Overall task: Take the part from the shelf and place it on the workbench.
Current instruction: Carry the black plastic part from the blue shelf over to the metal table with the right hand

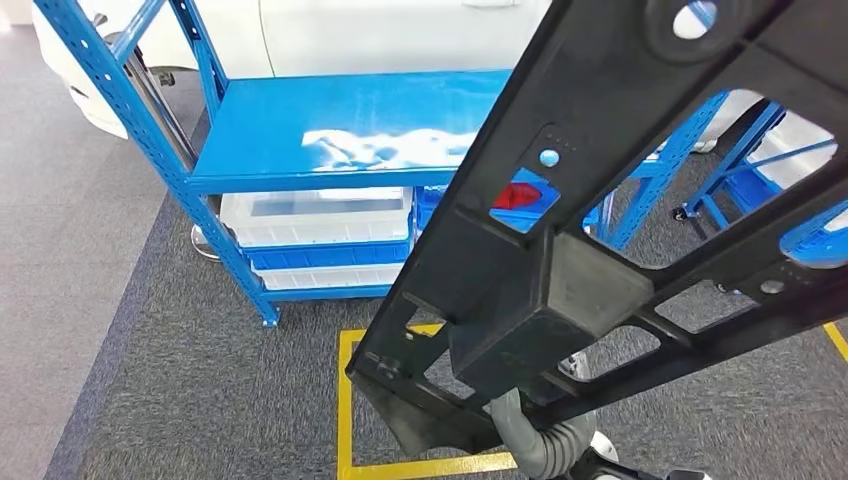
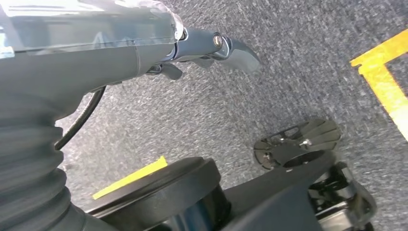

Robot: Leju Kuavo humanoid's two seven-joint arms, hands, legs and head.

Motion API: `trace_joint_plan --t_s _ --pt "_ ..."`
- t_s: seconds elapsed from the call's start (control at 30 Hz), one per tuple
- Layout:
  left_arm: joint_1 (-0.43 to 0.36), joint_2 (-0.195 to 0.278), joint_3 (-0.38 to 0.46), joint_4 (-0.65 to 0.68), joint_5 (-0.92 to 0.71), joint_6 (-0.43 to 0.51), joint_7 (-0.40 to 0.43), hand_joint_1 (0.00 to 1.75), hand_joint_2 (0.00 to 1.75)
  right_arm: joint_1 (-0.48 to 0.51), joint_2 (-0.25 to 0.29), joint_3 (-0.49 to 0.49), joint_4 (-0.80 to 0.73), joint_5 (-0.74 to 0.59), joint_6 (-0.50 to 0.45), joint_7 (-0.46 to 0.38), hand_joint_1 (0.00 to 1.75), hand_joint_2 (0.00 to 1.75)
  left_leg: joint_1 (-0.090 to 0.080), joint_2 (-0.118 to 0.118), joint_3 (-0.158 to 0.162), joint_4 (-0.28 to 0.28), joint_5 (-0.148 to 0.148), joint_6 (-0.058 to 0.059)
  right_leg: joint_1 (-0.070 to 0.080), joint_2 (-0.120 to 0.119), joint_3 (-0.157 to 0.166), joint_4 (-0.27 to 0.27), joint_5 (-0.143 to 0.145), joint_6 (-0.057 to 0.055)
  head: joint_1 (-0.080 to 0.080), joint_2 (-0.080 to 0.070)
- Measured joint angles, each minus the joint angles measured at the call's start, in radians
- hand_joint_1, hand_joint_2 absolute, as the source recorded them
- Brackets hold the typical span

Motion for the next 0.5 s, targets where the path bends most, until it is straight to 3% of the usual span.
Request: trace_joint_plan --t_s 0.03,0.07,0.13,0.17,0.2,0.23,0.3,0.37,0.43,0.5 --pt "0.000 0.000 0.000 0.000 0.002 0.002 -0.003 0.00 1.75 0.000 0.000 0.000 0.001 -0.007 0.005 0.004 1.75 1.75 0.001 0.000 -0.008 0.013 -0.017 -0.006 -0.001 0.001 -0.008 -0.002 0.010 -0.009 0.000 0.000" --pt "0.001 0.000 0.000 0.000 0.004 0.003 -0.005 0.00 1.75 0.000 0.000 0.000 0.002 -0.015 0.010 0.008 1.75 1.75 0.002 0.000 -0.022 0.046 -0.051 -0.011 -0.003 0.002 -0.017 -0.005 0.021 -0.016 0.000 0.000" --pt "0.000 0.000 0.000 0.000 0.005 0.004 -0.007 0.00 1.75 0.001 0.000 0.000 0.005 -0.028 0.018 0.016 1.75 1.75 0.004 -0.001 -0.064 0.170 -0.148 -0.019 -0.002 0.007 -0.039 -0.004 0.041 -0.024 0.000 0.000" --pt "-0.001 0.000 0.000 0.000 0.005 0.005 -0.008 0.00 1.75 0.001 0.000 0.000 0.008 -0.031 0.021 0.019 1.75 1.75 0.004 -0.001 -0.081 0.237 -0.181 -0.022 0.000 0.011 -0.050 -0.003 0.049 -0.025 0.000 0.000" --pt "-0.002 0.000 0.000 0.000 0.004 0.005 -0.008 0.00 1.75 0.002 0.000 0.000 0.011 -0.033 0.022 0.020 1.75 1.75 0.004 -0.001 -0.086 0.279 -0.193 -0.023 0.001 0.016 -0.061 -0.002 0.057 -0.024 0.000 0.000" --pt "-0.003 0.000 0.000 0.000 0.003 0.005 -0.007 0.00 1.75 0.003 0.000 -0.001 0.013 -0.035 0.024 0.020 1.75 1.75 0.004 -0.002 -0.070 0.283 -0.186 -0.022 0.002 0.024 -0.070 0.000 0.063 -0.023 0.000 0.000" --pt "0.000 0.001 0.000 0.000 0.001 0.005 -0.004 0.00 1.75 0.004 0.000 -0.001 0.015 -0.036 0.025 0.020 1.75 1.75 0.004 -0.017 0.019 0.171 -0.140 -0.013 0.003 0.042 -0.085 0.004 0.074 -0.019 0.000 0.000" --pt "0.001 0.003 0.000 0.000 -0.002 0.005 -0.002 0.00 1.75 0.004 0.000 -0.002 0.015 -0.037 0.025 0.021 1.75 1.75 0.003 -0.055 0.111 0.030 -0.113 0.000 0.004 0.058 -0.096 0.010 0.082 -0.011 0.000 0.000" --pt "0.002 0.005 0.000 0.000 -0.006 0.005 -0.001 0.00 1.75 0.004 0.001 -0.003 0.015 -0.037 0.024 0.022 1.75 1.75 0.000 -0.073 0.137 -0.020 -0.112 0.008 0.002 0.073 -0.103 0.012 0.091 0.001 0.000 0.000" --pt "0.002 0.004 0.000 0.000 -0.008 0.004 0.001 0.00 1.75 0.006 0.001 -0.006 0.014 -0.036 0.021 0.024 1.75 1.75 0.002 -0.053 0.135 -0.027 -0.104 0.017 0.002 0.084 -0.108 0.012 0.098 0.013 0.000 0.000"
